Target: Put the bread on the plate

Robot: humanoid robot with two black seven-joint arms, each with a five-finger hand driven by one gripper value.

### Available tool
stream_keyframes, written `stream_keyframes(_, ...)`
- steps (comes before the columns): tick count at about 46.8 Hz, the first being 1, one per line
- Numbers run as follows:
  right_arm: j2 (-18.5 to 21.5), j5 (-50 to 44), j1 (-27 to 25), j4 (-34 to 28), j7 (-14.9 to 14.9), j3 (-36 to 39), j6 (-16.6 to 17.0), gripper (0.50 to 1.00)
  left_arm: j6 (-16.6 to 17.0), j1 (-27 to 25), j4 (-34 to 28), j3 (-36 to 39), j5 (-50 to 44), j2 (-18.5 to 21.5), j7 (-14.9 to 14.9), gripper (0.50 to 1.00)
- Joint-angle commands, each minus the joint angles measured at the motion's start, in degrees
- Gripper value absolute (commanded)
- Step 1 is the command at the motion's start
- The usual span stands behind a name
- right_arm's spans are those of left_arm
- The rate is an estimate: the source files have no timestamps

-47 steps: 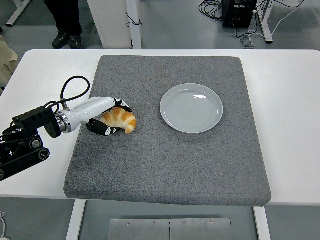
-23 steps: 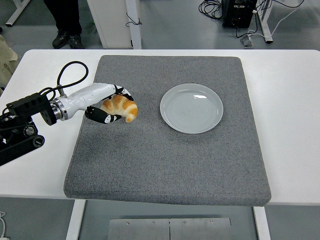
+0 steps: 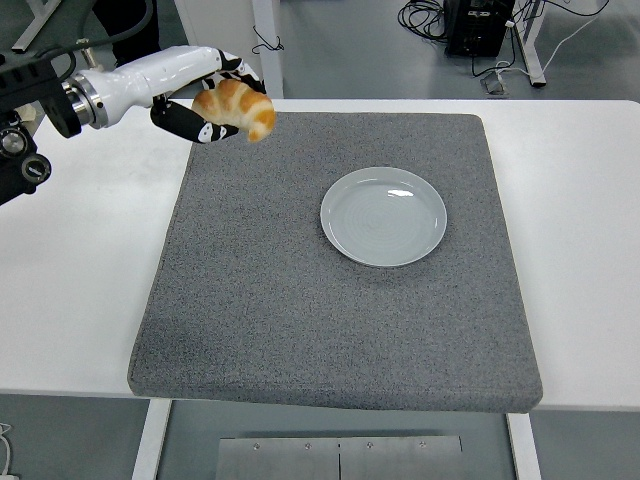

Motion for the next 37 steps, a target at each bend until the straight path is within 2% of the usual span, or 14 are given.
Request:
stream_keyframes(1,0.00,0.00,0.00,0.00,0.00,-0.06,-0.01,1.000,-1.20,-1.71,0.74,-0.11,-0.12,-0.07,-0.04,0.500)
stream_keyframes(19,0.00,0.00,0.00,0.00,0.00,0.02,-0.01,1.000,-3.75,-5.32,1.97,-0.11,-0.12,-0.95,-0.39,0.500)
stream_keyframes(37,0.00,0.00,0.00,0.00,0.00,0.02,-0.01,1.000,-3.84,-8.39,7.77,0.15,0.06,-11.67,-0.74,0.500)
